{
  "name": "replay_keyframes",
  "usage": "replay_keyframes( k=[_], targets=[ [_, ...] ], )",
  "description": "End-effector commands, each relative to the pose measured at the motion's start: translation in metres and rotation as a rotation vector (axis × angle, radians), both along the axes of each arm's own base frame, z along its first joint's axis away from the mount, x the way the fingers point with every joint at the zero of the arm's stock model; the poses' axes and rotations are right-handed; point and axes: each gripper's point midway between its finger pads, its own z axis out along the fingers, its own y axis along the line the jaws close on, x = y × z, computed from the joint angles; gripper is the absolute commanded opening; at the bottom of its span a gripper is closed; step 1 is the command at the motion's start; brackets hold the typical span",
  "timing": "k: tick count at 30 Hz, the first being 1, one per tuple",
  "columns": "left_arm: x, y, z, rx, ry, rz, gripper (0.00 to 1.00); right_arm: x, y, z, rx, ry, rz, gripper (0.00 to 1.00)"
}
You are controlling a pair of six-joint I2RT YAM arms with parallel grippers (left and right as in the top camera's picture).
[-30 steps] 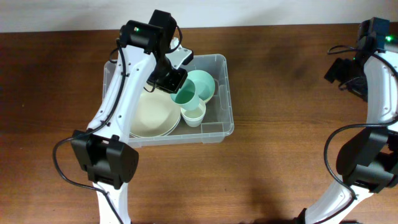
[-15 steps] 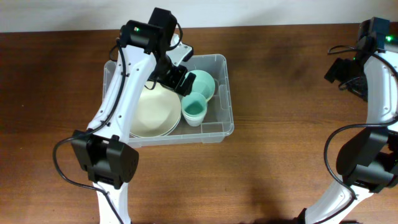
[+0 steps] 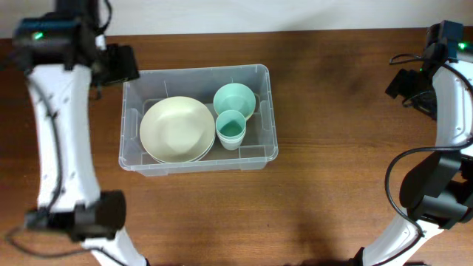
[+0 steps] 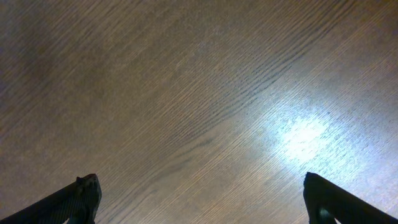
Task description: Pack container
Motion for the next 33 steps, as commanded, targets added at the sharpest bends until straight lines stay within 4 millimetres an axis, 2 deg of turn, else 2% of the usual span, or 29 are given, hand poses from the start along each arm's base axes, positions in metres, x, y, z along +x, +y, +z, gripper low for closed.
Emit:
replay_keyframes(
  k=[1, 8, 10, 15, 17, 21, 25, 28, 30, 33],
  targets=[
    [-0.035, -0.013, 0.049, 0.005, -0.133, -0.005, 1.0, 0.0, 0.0, 0.004, -0.003, -0.012, -0.008, 0.99],
    [-0.086, -0.049, 0.055, 0.006, -0.204, -0.095, 1.0, 0.0, 0.0, 0.004, -0.003, -0.012, -0.008, 0.99],
    [-0.105, -0.05, 0.047, 0.002, -0.175, -0.098, 1.0, 0.0, 0.0, 0.004, -0.003, -0.012, -0.008, 0.99],
    [-0.126, -0.046, 0.034, 0.003, -0.089, -0.082, 1.0, 0.0, 0.0, 0.004, -0.003, -0.012, -0.008, 0.99],
    [-0.136, -0.056, 0.027, -0.055, -0.037, -0.11, 1.0, 0.0, 0.0, 0.004, -0.003, -0.012, -0.008, 0.99],
    [-0.127, -0.053, 0.022, 0.002, -0.043, -0.162, 1.0, 0.0, 0.0, 0.004, -0.003, -0.012, -0.008, 0.99],
    [-0.09, -0.069, -0.01, 0.091, -0.055, -0.413, 1.0, 0.0, 0.0, 0.004, -0.003, -0.012, -0.008, 0.99],
    [-0.07, -0.079, -0.036, 0.077, -0.075, -0.461, 1.0, 0.0, 0.0, 0.004, -0.003, -0.012, -0.008, 0.99],
    [-0.06, -0.08, -0.046, 0.083, -0.114, -0.488, 1.0, 0.0, 0.0, 0.004, -0.003, -0.012, -0.008, 0.99],
    [-0.046, -0.085, -0.051, 0.113, -0.244, -0.609, 1.0, 0.0, 0.0, 0.004, -0.003, -0.012, -0.008, 0.99]
  ],
)
